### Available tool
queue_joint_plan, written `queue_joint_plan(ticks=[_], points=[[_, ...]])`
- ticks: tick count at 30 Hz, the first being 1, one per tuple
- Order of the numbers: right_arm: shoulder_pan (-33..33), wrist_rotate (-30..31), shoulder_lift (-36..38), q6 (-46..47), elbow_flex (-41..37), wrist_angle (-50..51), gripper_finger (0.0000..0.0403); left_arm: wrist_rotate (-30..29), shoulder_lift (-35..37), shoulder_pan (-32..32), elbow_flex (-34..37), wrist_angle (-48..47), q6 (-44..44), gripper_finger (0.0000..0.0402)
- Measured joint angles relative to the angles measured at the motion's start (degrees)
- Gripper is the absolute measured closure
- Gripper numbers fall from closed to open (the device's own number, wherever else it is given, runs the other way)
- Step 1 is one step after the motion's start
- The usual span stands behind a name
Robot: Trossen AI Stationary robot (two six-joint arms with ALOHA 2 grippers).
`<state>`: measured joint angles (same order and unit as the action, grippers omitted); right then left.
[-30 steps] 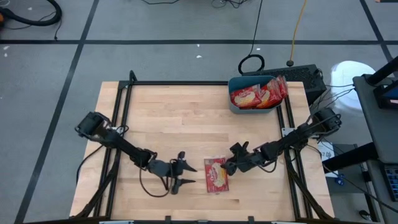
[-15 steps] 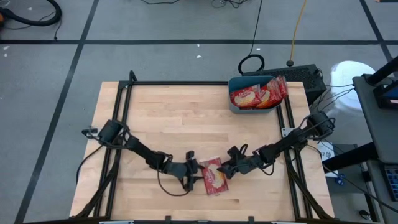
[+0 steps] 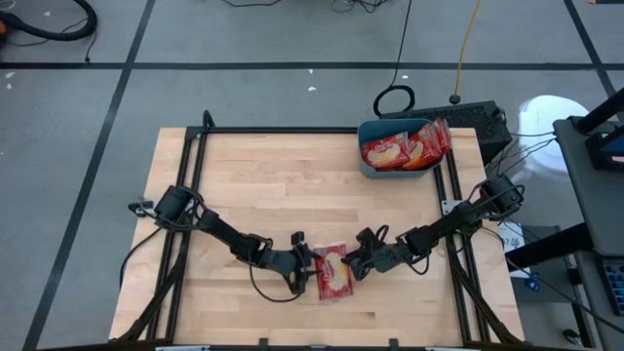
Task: Sort popcorn bags into baskets
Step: Put the popcorn bag into the blue bin
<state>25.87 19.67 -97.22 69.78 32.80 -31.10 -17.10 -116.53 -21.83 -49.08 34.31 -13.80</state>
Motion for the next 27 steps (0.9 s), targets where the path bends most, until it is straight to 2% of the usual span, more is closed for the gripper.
queue_joint_plan(ticks=[9,13,17,20,23,25,27], points=[[-0.02,2.94,0.06,-3.16,0.02,-0.57,0.0395,-0.1,1.31,0.03,0.12,-0.73,1.43,0.0188],[-0.02,4.38,0.11,-6.22,0.04,-2.49,0.0398,-0.63,5.55,0.03,0.15,-3.85,2.4,0.0188],[-0.25,4.53,0.13,-11.29,0.05,-4.91,0.0401,-1.99,13.25,0.04,0.15,-13.3,1.87,0.0188],[-0.62,4.69,0.35,-13.65,0.09,-5.57,0.0402,-8.05,19.97,-0.04,0.13,-21.81,-2.0,0.0188],[-0.81,6.74,1.46,-16.69,0.09,-6.08,0.0402,-19.15,25.51,0.03,0.94,-30.02,-8.7,0.0188],[-0.79,9.31,2.83,-19.88,0.09,-6.37,0.0402,-24.69,28.33,0.09,2.76,-31.39,-10.79,0.0188],[-0.79,12.03,4.53,-23.44,0.09,-6.66,0.0402,-25.42,31.11,0.18,5.5,-29.92,-10.99,0.0188]])
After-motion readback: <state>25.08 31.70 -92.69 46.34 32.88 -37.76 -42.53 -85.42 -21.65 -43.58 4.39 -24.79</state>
